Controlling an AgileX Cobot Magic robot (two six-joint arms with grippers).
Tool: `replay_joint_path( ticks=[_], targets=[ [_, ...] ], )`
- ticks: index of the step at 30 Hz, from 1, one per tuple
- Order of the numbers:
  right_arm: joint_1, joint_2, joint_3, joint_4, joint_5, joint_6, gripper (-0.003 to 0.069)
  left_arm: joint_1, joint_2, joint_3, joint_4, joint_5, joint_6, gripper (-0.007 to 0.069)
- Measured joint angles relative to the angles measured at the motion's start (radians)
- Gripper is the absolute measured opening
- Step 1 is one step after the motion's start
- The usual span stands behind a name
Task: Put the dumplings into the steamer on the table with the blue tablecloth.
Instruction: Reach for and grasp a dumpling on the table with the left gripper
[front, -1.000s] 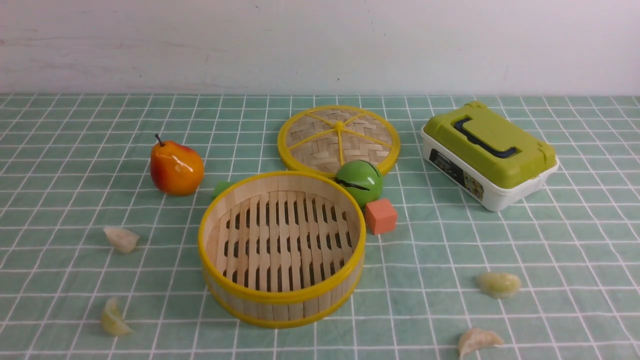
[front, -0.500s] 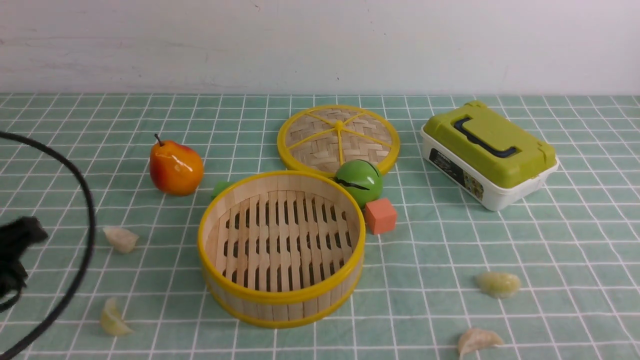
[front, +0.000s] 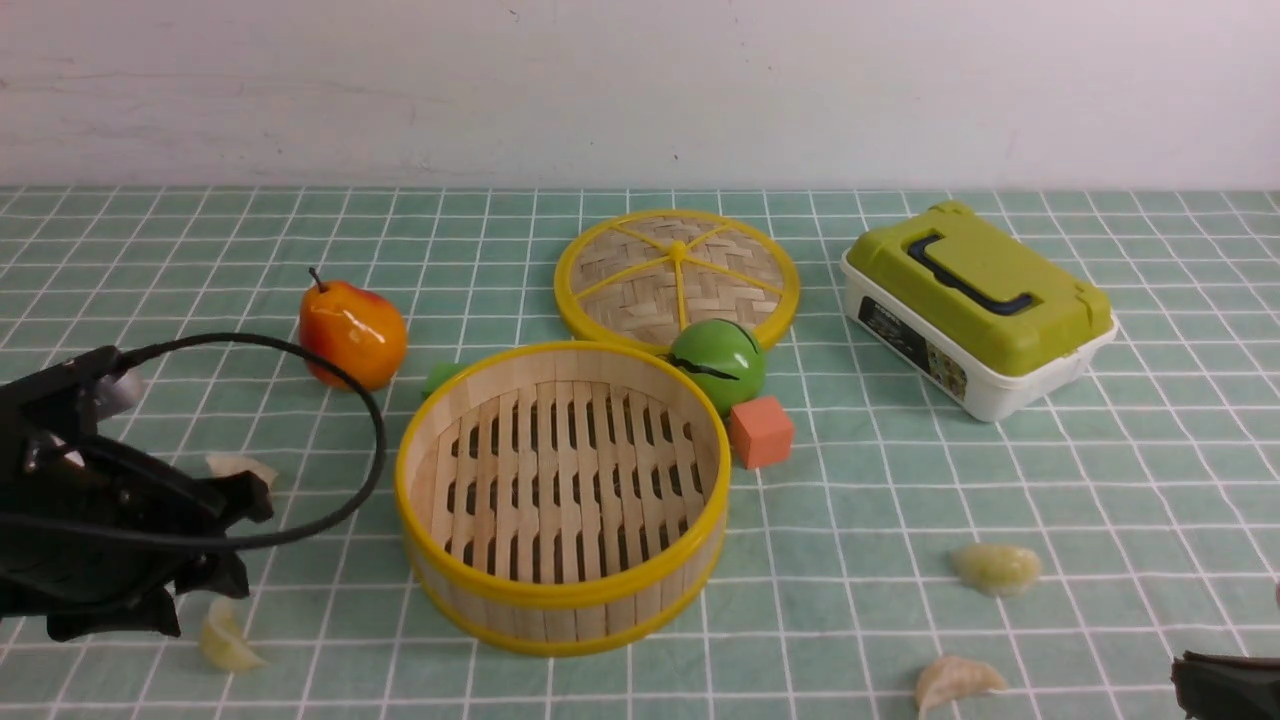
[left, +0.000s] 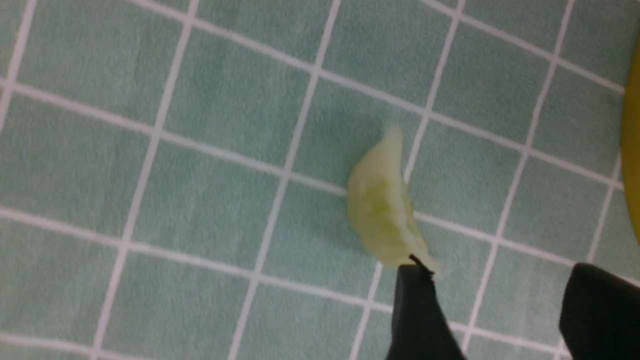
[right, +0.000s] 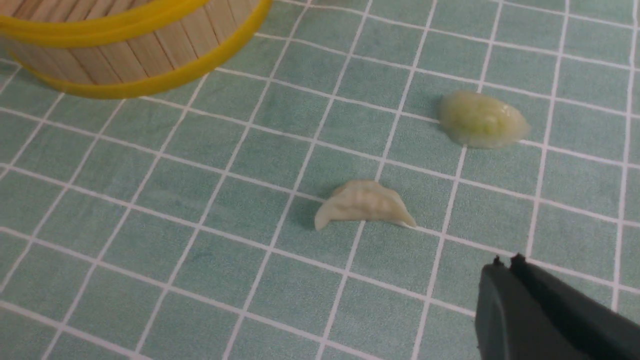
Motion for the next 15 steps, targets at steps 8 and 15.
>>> replay_joint_path(
  ticks=[8, 15],
  targets=[
    [0.0, 0.0, 0.0, 0.032, -0.003, 0.0, 0.0005, 0.0, 0.186, -0.037, 0.055, -0.016, 0.006, 0.0347],
    [0.0, 0.0, 0.0, 0.033, -0.005, 0.0, 0.0012, 0.0, 0.229, -0.058, 0.063, 0.009, 0.008, 0.0182]
  ],
)
